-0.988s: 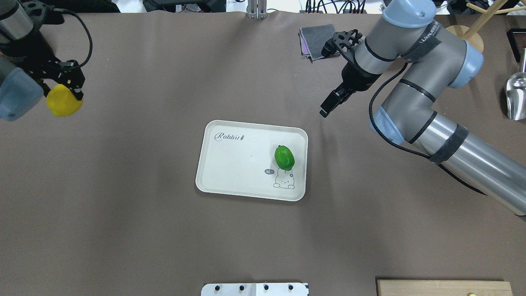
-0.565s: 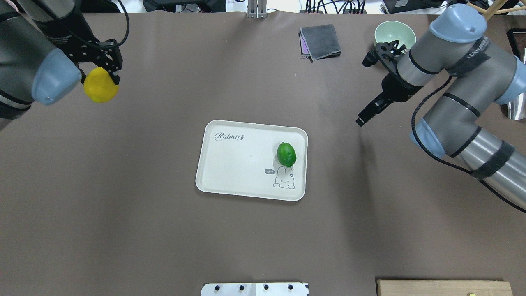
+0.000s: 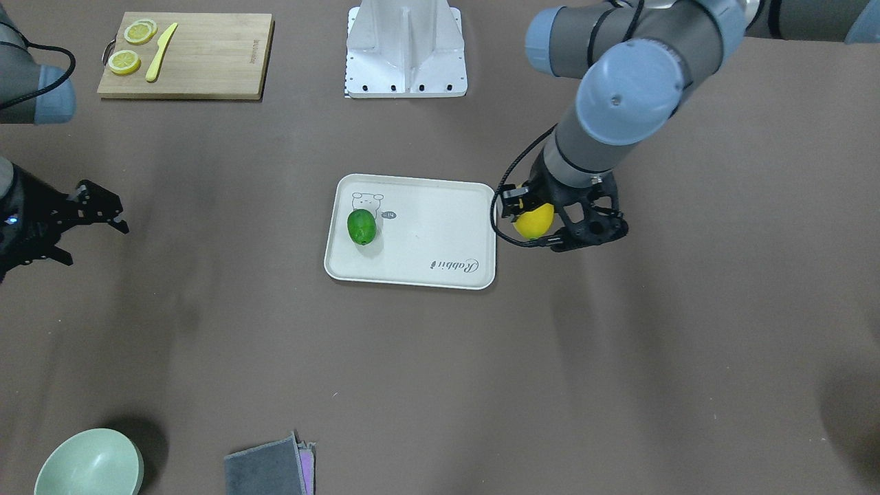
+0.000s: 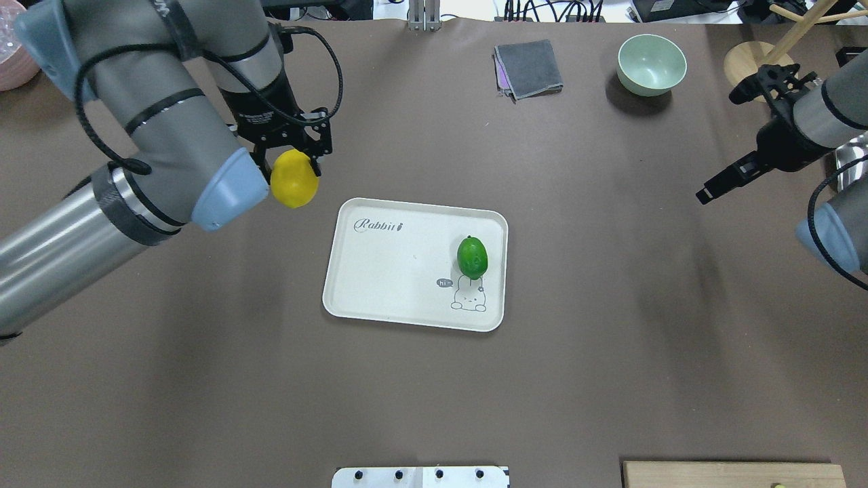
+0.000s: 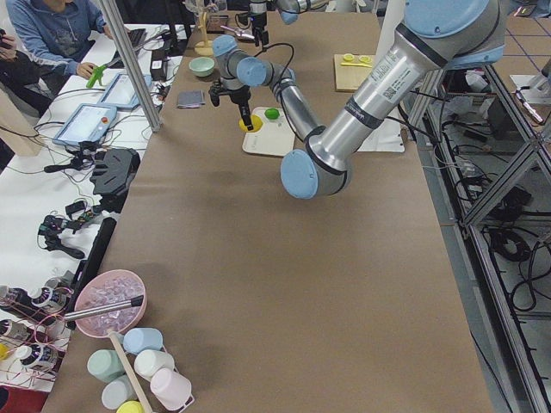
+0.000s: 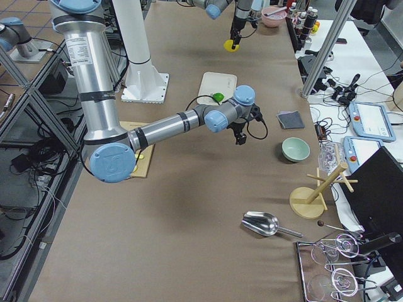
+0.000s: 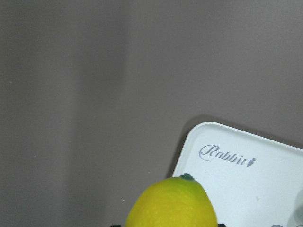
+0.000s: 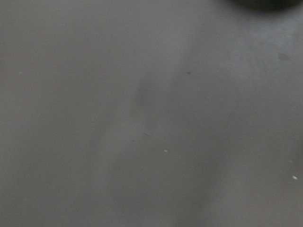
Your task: Place all lemons on tray
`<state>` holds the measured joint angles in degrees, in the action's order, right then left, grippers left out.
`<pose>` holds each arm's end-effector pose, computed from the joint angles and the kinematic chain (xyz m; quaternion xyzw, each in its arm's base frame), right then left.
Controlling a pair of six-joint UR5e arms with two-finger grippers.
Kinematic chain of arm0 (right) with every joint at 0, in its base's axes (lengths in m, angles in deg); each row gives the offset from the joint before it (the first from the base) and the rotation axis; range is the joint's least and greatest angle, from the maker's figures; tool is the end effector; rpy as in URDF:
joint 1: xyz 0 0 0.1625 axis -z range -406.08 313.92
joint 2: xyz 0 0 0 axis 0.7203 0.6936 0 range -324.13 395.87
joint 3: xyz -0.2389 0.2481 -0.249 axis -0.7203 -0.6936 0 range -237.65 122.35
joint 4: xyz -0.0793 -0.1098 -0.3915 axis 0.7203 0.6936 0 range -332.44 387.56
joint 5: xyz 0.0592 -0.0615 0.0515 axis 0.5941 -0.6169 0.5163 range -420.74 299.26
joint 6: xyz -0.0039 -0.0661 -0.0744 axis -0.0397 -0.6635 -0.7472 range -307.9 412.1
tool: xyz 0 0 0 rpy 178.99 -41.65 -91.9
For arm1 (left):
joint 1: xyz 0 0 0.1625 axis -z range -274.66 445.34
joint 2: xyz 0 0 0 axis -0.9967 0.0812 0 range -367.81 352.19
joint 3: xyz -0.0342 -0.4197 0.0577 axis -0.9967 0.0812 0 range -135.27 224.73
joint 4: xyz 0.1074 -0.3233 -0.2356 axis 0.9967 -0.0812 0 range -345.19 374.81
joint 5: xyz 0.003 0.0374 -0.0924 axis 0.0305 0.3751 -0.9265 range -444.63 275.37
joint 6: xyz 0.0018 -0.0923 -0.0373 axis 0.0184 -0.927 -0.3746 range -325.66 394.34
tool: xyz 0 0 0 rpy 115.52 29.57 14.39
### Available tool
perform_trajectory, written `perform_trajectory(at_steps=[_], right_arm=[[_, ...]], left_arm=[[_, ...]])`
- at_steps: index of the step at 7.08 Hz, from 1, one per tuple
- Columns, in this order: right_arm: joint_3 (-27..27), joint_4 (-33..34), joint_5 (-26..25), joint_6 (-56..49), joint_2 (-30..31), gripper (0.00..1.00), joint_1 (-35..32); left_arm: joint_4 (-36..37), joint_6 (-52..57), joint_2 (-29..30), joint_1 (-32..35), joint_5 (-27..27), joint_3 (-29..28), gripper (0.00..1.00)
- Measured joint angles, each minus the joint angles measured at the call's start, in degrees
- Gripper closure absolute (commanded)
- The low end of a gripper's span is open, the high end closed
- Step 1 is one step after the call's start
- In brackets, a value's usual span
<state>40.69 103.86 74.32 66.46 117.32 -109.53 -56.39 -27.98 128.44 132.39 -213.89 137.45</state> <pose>-0.1942 -0.5291 0.4786 0.0991 -0.4314 -0.1951 0.8752 0.4183 -0.5525 0.1772 -0.1090 0.3917 -0.0667 0.9112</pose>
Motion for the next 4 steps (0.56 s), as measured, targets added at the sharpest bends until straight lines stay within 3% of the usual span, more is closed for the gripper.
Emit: perform_trajectory(at_steps=[4], right_arm=[[-5.5, 12.1, -1.7, -0.4, 1.9, 0.01, -14.1]], left_arm=[[-10.1, -13.5, 4.2, -9.8, 7.8, -8.6, 1.0]])
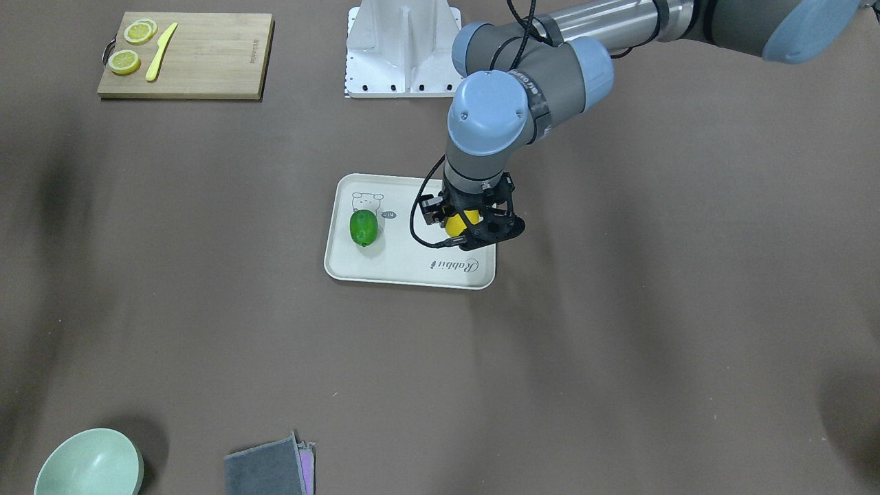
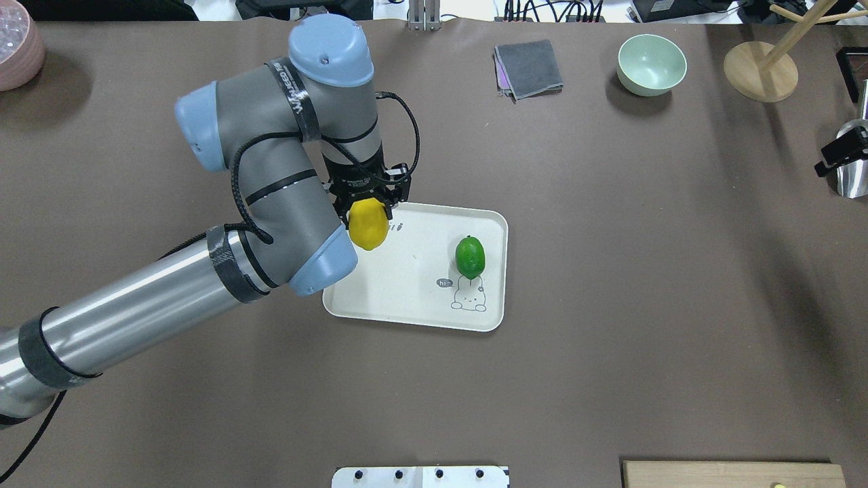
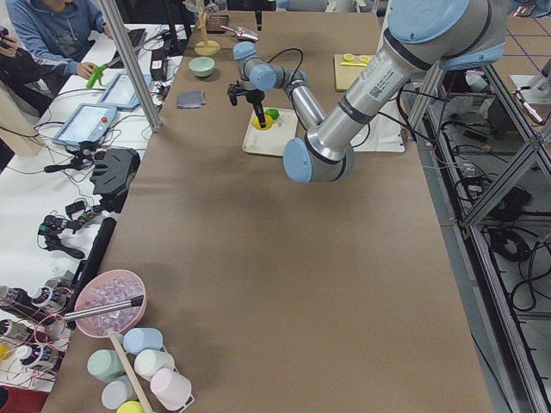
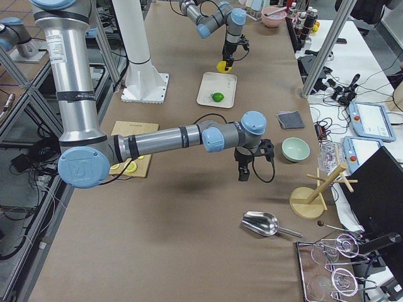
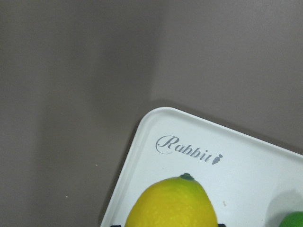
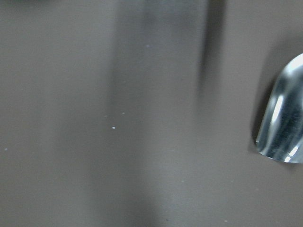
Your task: Place all lemons on tray
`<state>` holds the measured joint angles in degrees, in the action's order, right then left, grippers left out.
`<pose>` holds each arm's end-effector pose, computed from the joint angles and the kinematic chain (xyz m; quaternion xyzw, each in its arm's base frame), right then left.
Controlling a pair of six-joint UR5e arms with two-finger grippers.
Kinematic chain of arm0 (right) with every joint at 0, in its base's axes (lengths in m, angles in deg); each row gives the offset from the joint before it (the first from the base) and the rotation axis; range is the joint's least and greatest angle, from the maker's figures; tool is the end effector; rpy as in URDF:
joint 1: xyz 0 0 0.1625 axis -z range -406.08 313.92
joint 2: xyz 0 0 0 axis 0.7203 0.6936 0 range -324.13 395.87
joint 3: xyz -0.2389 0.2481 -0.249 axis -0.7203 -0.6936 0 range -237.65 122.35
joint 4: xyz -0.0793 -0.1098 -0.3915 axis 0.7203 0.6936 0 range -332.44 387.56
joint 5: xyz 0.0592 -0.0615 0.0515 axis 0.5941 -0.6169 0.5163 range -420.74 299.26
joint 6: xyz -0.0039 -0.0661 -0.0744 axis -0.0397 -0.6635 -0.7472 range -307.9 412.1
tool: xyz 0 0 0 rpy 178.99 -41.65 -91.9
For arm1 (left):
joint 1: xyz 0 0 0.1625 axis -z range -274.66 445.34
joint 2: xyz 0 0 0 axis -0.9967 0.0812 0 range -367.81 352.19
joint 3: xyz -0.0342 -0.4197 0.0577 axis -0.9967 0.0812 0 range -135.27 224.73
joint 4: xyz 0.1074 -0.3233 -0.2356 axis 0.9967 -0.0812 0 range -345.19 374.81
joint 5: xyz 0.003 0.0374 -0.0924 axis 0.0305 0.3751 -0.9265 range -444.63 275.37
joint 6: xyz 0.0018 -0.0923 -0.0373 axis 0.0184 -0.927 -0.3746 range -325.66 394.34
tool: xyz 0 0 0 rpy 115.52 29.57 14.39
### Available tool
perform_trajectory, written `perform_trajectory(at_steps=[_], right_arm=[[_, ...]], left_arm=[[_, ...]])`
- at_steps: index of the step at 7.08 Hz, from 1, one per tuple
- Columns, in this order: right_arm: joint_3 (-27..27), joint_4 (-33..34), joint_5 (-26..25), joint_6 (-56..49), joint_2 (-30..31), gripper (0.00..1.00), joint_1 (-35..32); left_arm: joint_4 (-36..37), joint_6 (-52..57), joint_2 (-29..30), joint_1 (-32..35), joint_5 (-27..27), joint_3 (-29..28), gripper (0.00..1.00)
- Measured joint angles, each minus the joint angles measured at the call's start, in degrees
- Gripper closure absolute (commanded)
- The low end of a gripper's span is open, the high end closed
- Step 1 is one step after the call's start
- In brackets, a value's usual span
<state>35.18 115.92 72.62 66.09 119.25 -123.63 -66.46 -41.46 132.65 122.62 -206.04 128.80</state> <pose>-0.0547 -0.5488 0.5721 0.0033 -0.3784 -0.0233 0.9253 0.5379 -0.5117 0.1687 -0.1034 0.3784 -0.1016 0.9142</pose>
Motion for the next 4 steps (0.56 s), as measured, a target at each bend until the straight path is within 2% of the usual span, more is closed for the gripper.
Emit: perform_trajectory(at_steps=[2, 3, 4], right_arm=[[-2.9, 4.5, 0.2, -3.1, -0.3, 0.01, -5.2], [-3.9, 5.4, 0.1, -5.7, -0.2, 0.01, -6.6], [-4.3, 5.8, 0.0, -6.9, 0.0, 0.01, -7.2]], left_arm=[[-4.0, -2.6, -0.3, -2.6, 2.2, -2.5, 1.0], [-5.5, -2.7, -0.9, -3.0, 2.8, -3.4, 0.84], [-7.8, -2.6, -2.1, -3.1, 3.0, -4.0, 0.61]])
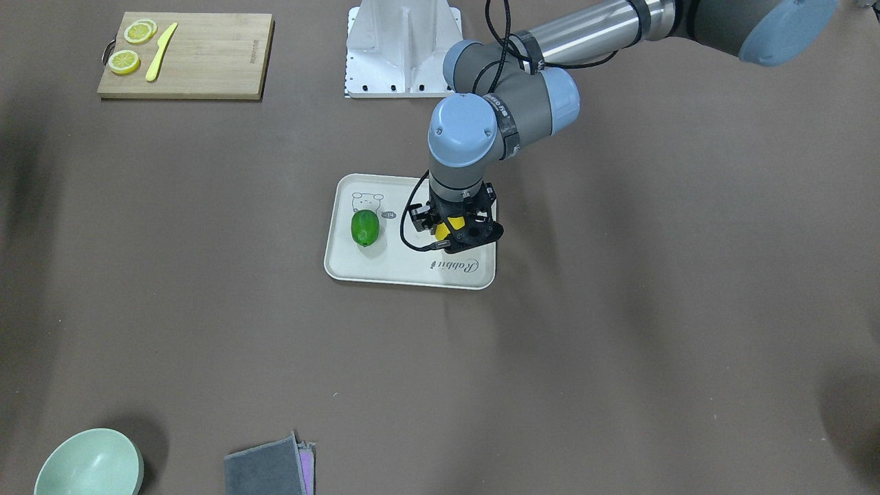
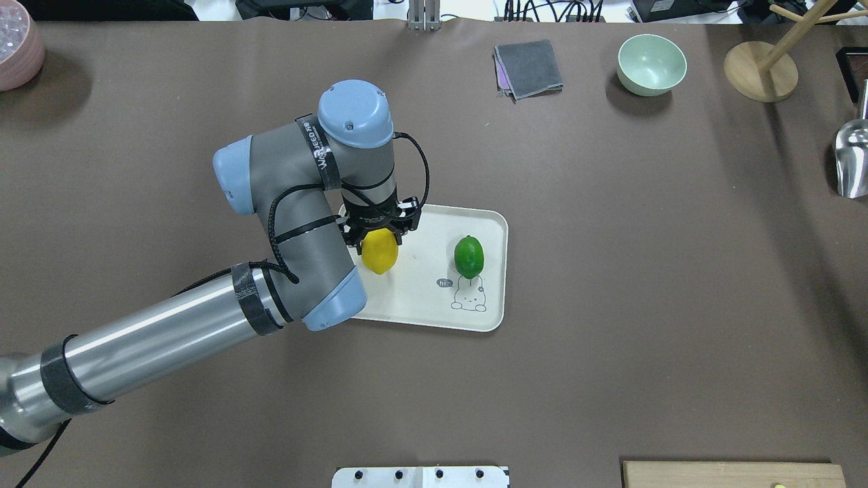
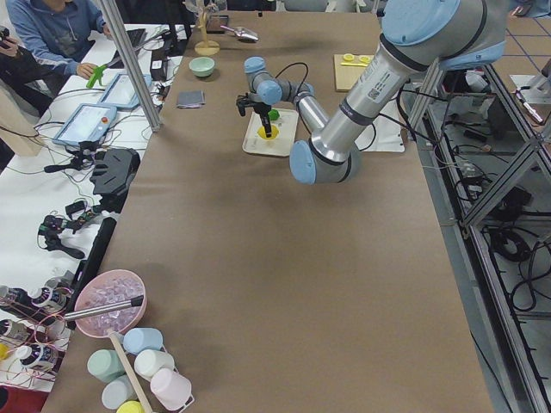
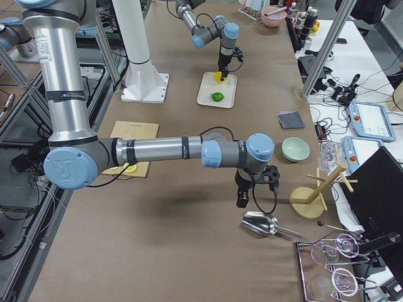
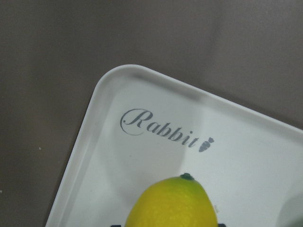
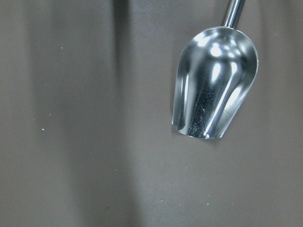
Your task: Place all lemons on tray
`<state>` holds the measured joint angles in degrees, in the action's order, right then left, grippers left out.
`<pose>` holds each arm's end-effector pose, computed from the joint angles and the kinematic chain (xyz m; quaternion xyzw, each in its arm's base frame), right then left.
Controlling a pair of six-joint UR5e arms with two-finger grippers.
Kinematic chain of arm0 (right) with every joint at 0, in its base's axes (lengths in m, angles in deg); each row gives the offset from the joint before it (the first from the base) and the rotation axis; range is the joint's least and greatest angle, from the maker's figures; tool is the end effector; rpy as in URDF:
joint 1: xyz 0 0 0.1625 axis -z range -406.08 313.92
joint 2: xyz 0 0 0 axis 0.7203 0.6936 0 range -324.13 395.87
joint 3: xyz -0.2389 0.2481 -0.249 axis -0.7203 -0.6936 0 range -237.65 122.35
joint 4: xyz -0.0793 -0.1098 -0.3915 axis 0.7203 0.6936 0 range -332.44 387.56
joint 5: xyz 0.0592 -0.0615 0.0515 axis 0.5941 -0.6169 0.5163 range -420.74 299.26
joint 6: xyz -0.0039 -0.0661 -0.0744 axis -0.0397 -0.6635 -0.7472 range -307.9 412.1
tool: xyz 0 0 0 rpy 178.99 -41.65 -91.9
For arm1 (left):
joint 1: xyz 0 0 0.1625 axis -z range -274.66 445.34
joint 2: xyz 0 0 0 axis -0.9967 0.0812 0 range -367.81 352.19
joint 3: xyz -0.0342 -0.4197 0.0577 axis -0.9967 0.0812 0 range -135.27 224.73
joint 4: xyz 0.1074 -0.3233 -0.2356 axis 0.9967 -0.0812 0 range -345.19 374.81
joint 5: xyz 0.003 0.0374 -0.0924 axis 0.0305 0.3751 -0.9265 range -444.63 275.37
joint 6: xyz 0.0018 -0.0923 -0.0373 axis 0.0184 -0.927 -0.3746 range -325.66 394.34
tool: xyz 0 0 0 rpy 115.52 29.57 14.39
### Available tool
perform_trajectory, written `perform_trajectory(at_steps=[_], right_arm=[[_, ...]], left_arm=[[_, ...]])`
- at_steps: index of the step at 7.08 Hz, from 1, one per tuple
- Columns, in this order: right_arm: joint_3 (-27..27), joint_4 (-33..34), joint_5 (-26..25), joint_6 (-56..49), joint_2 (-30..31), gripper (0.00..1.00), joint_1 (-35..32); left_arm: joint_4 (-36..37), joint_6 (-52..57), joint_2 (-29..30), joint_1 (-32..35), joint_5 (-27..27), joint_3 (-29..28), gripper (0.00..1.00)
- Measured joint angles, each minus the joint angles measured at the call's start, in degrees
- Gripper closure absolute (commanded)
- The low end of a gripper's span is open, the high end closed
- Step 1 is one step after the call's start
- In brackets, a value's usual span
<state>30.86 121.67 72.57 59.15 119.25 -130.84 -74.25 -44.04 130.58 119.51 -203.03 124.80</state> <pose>0.0153 -0.5443 0.6202 -0.0313 -0.3677 0.0114 0.9293 0.5783 -0.4964 0.2096 -0.0926 0.3776 -0.1020 0.9157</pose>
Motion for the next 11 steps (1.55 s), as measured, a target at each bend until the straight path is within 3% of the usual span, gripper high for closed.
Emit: perform_trajectory(at_steps=[1, 5, 8, 11], right_arm=[[-0.2, 0.4, 0.0, -0.4, 0.0, 0.01, -0.3], [0.6, 4.5, -0.2, -0.8, -0.6, 0.01, -0.9], [0.7, 4.7, -0.4, -0.8, -0.5, 0.01, -0.9], [0.7, 4.6, -0.2, -0.7, -0.4, 0.01, -0.9]], left_arm=[[-1.7, 0.1, -1.0, 0.0, 0.1, -0.3, 0.02], [-2.5, 0.8, -1.7, 0.5, 0.6, -0.1, 0.02], [6.4, 9.0, -3.1, 7.8, -5.7, 6.6, 0.02], [12.0, 25.5, -14.5, 17.6, -10.8, 16.7, 0.02]])
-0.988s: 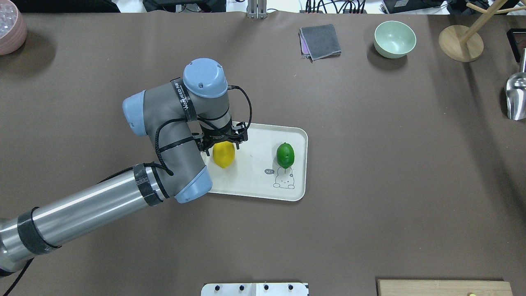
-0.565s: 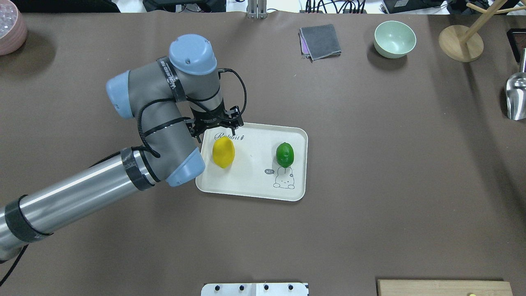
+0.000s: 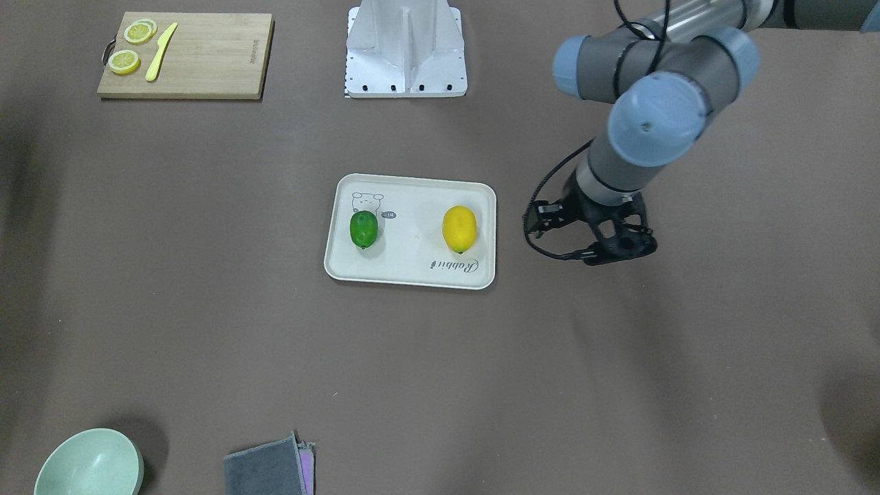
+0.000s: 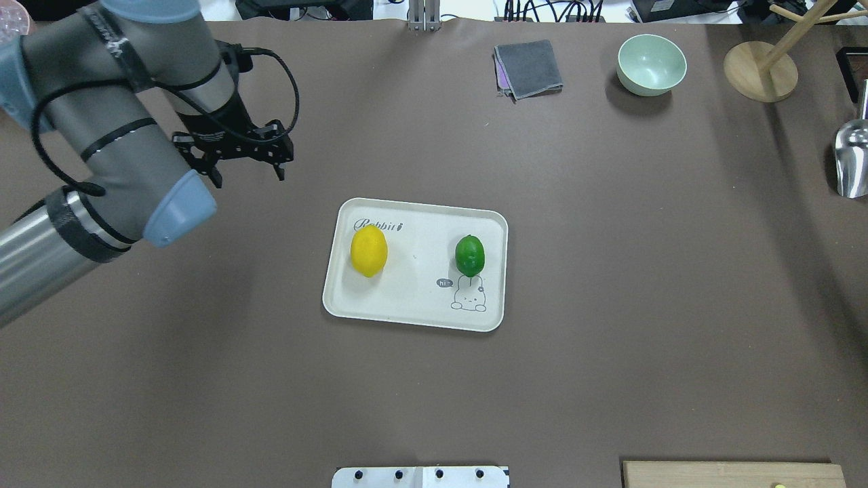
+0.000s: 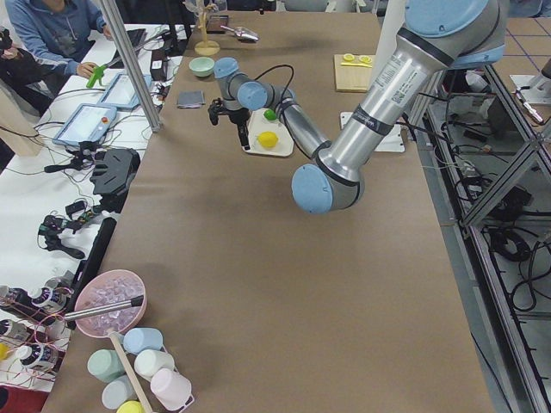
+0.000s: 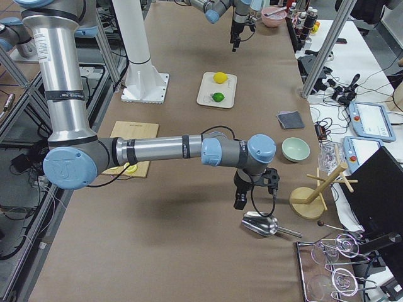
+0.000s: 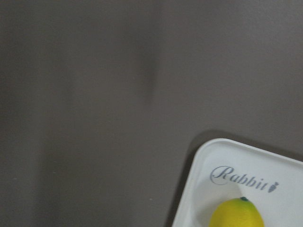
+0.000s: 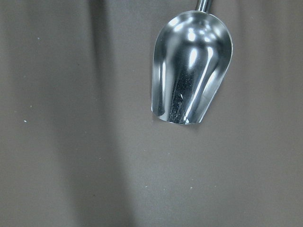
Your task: Place all lemons on tray
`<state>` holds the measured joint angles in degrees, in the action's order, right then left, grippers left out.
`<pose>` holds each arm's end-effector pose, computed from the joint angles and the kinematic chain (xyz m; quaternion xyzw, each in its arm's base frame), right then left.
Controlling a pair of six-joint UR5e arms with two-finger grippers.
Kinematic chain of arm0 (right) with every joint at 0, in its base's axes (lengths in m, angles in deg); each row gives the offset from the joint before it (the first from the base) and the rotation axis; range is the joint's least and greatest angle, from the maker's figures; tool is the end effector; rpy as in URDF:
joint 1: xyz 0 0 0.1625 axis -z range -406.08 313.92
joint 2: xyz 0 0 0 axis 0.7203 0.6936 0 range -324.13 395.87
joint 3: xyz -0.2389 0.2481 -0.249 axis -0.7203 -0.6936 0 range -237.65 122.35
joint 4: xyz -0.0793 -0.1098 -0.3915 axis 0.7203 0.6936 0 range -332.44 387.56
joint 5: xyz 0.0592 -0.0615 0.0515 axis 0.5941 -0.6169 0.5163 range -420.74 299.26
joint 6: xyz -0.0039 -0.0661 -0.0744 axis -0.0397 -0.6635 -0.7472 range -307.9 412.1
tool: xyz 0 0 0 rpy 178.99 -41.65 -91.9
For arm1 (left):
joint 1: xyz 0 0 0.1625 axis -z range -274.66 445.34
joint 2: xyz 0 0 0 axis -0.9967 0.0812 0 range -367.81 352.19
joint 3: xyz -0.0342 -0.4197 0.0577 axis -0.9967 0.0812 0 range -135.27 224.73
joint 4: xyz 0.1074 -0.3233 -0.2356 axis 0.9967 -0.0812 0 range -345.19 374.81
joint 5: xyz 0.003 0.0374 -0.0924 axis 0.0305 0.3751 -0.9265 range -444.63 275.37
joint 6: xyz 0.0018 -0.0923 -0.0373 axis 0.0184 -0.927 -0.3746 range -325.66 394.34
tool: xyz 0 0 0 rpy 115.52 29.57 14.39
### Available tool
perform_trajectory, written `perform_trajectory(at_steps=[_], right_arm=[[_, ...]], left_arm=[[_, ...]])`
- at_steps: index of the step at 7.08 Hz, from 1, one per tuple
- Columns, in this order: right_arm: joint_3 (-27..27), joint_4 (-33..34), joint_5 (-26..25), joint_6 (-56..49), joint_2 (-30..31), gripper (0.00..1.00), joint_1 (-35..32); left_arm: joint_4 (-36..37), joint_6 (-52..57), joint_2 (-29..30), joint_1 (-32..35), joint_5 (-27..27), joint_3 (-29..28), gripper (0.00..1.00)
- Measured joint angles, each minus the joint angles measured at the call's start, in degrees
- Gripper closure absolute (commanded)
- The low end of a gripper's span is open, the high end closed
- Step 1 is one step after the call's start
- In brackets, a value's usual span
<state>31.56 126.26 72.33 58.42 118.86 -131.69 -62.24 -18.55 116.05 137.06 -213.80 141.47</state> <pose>0.0239 -0.5417 0.6188 -0.0543 -0.3635 0.0236 0.9297 0.3528 -0.5607 0.2824 -0.0749 0.3886 -0.0368 0.9176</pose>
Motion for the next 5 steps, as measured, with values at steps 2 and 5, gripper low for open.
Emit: perform_trajectory(at_steps=[2, 5], right_arm=[[0.0, -0.1, -0.1, 0.1, 0.1, 0.01, 0.0], [0.1, -0.3, -0.2, 0.1, 0.0, 0.0, 0.0]], left_arm=[[0.0, 13.4, -9.1, 6.3, -1.8, 2.4, 0.02], [0.2, 35.6, -18.6, 18.1, -4.4, -1.1, 0.02]])
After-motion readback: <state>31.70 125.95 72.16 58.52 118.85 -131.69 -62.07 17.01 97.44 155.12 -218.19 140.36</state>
